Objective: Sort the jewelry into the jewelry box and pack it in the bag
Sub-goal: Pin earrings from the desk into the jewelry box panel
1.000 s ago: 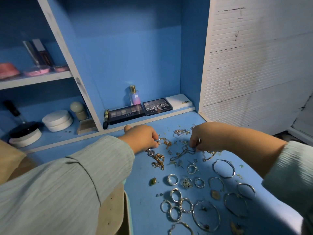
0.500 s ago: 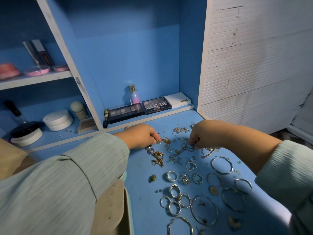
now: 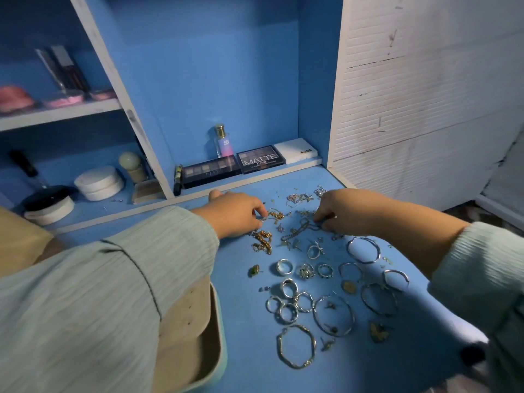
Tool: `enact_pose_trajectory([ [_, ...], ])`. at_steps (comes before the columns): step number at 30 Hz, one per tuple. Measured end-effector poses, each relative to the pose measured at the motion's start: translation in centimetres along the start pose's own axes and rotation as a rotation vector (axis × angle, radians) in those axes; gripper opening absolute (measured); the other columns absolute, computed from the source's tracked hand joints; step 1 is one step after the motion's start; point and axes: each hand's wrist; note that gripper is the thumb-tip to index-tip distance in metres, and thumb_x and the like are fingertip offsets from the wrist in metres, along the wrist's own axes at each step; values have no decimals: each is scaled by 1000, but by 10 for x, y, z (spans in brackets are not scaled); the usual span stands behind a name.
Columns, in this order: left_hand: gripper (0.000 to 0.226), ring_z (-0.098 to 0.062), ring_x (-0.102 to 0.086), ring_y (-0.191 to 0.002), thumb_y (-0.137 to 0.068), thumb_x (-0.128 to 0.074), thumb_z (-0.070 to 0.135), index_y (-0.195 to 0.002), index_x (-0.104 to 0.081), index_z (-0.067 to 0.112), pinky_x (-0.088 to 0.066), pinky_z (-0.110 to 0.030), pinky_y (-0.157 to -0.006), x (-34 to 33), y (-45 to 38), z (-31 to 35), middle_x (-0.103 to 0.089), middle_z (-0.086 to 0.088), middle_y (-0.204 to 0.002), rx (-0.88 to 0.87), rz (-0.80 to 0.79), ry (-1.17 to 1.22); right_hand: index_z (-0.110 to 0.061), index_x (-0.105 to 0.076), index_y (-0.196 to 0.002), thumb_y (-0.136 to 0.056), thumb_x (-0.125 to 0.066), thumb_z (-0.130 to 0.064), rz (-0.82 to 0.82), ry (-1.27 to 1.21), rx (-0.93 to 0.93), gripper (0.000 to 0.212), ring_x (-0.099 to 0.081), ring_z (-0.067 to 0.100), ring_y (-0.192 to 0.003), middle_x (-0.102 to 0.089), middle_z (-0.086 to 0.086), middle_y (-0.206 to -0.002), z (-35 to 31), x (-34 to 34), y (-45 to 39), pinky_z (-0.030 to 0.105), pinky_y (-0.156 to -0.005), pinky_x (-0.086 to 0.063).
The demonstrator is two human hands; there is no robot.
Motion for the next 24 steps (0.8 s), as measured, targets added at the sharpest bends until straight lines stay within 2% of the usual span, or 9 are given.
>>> enact_pose_trajectory([
  [4,27,-12,-45,-112,-91,-51,47,-117,-55,42,-22,-35,-95,2,11,5,-57,17,-111,-40,13,-13,-27,-67,-108,-88,-58,-22,73,-135,25,23,-54,12,-103,-50,-10,-111,5,3,13,32,-89,-45],
  [7,25,-9,-47,-108,-89,-53,48,-112,-57,41,-24,-33,-96,1,19,11,-56,17,-106,-126,-17,19,-28,-69,-99,-87,-60,-19,74,-183,41,17,-55,11,-93,-49,-16,-94,11,8,25,25,-82,-44],
  [11,33,-6,-49,-103,-88,-55,48,-120,-51,42,-25,-32,-98,-2,26,22,-56,19,-108,-214,-39,39,-40,-65,-87,-84,-64,-25,-75,-185,16,15,-54,6,-82,-51,-21,-83,16,7,43,20,-72,-42],
  [14,37,-6,-48,-103,-88,-56,46,-124,-50,42,-28,-32,-98,-3,27,28,-53,15,-111,-265,-27,21,-39,-66,-94,-84,-64,-25,-90,-119,-10,17,-55,10,-87,-51,-17,-87,23,0,51,23,-76,-44],
  [17,31,-6,-49,-106,-88,-56,45,-119,-56,42,-30,-30,-96,-3,28,31,-52,16,-106,-315,-26,-37,-33,-67,-101,-81,-68,-23,-115,-116,-39,23,-55,13,-91,-52,-14,-93,28,-6,60,31,-85,-48],
  [19,29,-7,-49,-110,-89,-56,44,-117,-57,42,-28,-30,-97,-5,29,32,-54,16,-109,-327,-26,-86,-28,-66,-106,-82,-68,-22,-112,-125,-31,25,-54,12,-92,-51,-12,-95,29,-9,65,31,-88,-47],
  [24,27,-5,-51,-105,-90,-56,41,-117,-58,40,-28,-26,-94,-6,30,34,-54,18,-111,-320,-35,-103,-24,-69,-97,-84,-65,-20,-2,-253,-42,15,-56,11,-91,-58,-10,-98,30,-9,74,28,-87,-47],
])
Point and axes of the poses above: each hand's wrist, its own y-axis away from the middle knuckle, its own x-axis out of the back of the hand, z = x × y
